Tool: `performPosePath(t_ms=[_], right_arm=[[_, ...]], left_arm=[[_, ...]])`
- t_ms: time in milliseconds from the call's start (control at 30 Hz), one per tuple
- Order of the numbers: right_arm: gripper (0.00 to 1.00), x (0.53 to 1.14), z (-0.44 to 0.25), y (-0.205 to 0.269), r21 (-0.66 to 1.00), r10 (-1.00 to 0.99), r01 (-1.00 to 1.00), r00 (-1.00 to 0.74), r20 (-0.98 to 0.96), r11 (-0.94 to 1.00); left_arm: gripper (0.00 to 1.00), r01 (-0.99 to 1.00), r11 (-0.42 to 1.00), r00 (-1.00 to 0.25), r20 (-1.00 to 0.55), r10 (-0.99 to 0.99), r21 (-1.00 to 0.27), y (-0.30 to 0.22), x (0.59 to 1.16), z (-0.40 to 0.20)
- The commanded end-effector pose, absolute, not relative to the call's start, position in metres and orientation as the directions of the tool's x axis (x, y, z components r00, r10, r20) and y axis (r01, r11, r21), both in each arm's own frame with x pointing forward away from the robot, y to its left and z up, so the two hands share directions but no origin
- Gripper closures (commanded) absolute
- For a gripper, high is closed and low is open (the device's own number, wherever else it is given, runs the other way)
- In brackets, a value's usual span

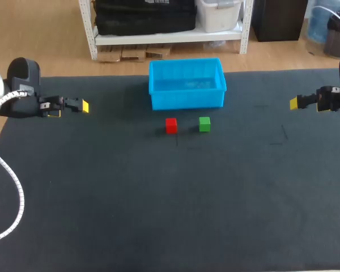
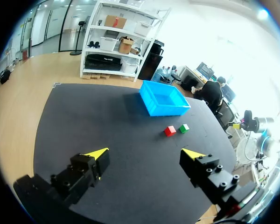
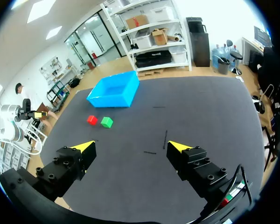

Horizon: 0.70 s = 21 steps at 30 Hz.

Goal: Use the left arm to pick the red cube and place it into the blue plastic box first, then use the right arm to grasp the green cube and put it into the same blue plastic box after the first action is fully finished.

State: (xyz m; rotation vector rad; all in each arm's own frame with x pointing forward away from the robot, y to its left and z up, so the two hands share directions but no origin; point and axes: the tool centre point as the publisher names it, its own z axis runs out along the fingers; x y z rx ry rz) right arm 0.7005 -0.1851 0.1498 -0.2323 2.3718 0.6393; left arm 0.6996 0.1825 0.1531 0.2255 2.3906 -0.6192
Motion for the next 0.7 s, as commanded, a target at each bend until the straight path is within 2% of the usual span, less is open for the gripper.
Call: performPosePath(t_ms=[33, 467, 533, 700], right_arm=[[0.0, 0.701, 0.15, -0.185, 0.384, 0.0, -0.323, -0.766, -0.643, 0.865], [0.0, 0.701, 0.15, -0.185, 0.384, 0.0, -0.323, -0.766, -0.643, 0.865], [0.0, 0.701, 0.15, -0.185, 0.384, 0.0, -0.323, -0.766, -0.643, 0.865], [0.0, 0.701, 0.15, -0.185, 0.384, 0.0, -0.323, -0.766, -0.643, 0.865]], left_arm=[[0.0, 0.318, 0.868, -0.769, -0.639, 0.001, -0.381, 0.184, 0.7, 0.151], [0.0, 0.318, 0.868, -0.769, -0.639, 0.001, -0.381, 0.184, 0.7, 0.151], [0.0, 0.307, 0.905, -0.752, -0.658, 0.04, -0.295, 0.173, 0.702, 0.148], [0.0, 0.306, 0.919, -0.752, -0.656, 0.074, -0.248, 0.154, 0.705, 0.151]])
